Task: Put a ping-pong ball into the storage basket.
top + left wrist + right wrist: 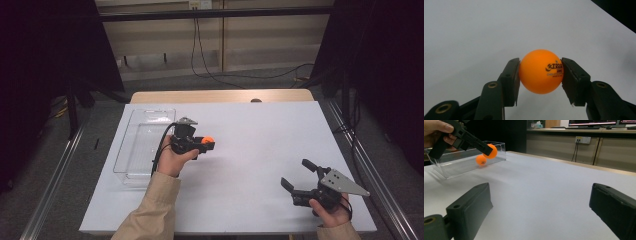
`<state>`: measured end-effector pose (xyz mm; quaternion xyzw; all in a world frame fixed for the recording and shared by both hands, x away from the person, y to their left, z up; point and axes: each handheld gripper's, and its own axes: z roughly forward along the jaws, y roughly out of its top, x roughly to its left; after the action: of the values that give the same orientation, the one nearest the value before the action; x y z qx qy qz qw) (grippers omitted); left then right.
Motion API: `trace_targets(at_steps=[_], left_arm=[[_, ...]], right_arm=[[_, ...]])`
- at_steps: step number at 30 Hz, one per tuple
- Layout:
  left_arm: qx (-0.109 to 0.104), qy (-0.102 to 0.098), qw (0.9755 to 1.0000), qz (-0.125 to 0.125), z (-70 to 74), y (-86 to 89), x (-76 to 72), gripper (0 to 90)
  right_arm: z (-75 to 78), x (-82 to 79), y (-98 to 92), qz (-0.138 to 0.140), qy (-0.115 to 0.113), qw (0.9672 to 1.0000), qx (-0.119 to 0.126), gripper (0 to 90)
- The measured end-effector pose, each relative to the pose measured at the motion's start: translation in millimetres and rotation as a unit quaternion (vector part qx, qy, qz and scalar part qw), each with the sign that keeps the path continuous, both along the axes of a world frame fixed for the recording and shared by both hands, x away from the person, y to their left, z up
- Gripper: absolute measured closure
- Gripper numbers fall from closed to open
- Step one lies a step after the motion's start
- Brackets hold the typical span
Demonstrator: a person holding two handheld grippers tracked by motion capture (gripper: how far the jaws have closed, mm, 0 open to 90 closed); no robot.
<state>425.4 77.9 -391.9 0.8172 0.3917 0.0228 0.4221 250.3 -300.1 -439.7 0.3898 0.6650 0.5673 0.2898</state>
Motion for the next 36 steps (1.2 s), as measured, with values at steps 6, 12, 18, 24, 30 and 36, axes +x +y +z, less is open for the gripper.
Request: trace_targets(at_steps=[6, 12, 18, 24, 30, 36], left_arm=[[-0.001, 0.002, 1.0, 0.003, 0.2, 2.8, 1.2, 51.1], [0.002, 0.003, 1.0, 0.004, 1.1, 6.4, 2.3, 51.1], [-0.002, 0.001, 1.0, 0.009, 2.4, 9.8, 3.2, 51.1], [-0.003, -0.001, 0.9999, 0.015, 3.6, 13.2, 3.8, 51.1], [0.001, -0.002, 0.9999, 0.016, 4.4, 15.2, 4.2, 51.1], [0.001, -0.003, 0.9998, 0.021, 6.3, 19.1, 4.9, 51.1]], right_arm=[[0.0, -0.1, 0.0, 0.0, 0.0, 1.0, 0.001, 3.7], [-0.1, 0.0, 0.1, 0.0, 0.0, 1.0, 0.0, 3.7], [-0.2, 0.1, 0.1, 0.0, 0.001, 1.0, 0.0, 3.7], [-0.4, 0.3, 0.1, 0.001, 0.001, 1.0, -0.002, 3.7], [-0.5, 0.2, 0.0, 0.001, 0.001, 1.0, -0.002, 3.7], [-0.3, 0.1, 0.1, 0.0, 0.001, 1.0, 0.0, 3.7]])
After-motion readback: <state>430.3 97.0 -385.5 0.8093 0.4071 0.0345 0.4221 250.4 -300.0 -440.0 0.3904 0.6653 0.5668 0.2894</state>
